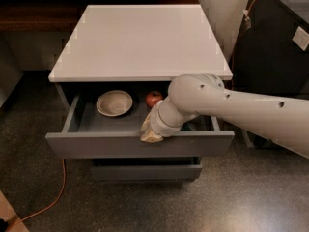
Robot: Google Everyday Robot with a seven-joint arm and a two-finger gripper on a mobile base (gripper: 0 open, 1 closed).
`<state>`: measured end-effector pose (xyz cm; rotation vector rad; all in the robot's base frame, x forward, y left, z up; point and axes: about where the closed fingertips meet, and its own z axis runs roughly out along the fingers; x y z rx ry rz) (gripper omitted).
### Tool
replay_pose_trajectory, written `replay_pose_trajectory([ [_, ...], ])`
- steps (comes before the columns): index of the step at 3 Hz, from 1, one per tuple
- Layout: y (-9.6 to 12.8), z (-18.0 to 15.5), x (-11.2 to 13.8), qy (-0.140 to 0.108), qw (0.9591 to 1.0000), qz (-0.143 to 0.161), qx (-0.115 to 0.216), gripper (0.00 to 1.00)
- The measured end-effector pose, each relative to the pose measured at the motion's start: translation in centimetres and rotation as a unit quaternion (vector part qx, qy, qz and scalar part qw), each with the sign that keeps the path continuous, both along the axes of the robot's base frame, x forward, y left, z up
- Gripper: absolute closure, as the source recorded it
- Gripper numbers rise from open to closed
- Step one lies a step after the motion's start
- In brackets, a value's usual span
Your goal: Pick apple from top drawer and place on counter
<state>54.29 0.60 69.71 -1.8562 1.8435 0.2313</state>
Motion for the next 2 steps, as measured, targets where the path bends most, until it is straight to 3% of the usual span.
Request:
replay_pose_trajectory([
  [1,0.0,0.0,0.0,0.000,1.0000,0.000,0.000,1.00],
  [2,0.4,0.8,-3.1,0.005,0.9997,-0.019,0.015,1.00],
])
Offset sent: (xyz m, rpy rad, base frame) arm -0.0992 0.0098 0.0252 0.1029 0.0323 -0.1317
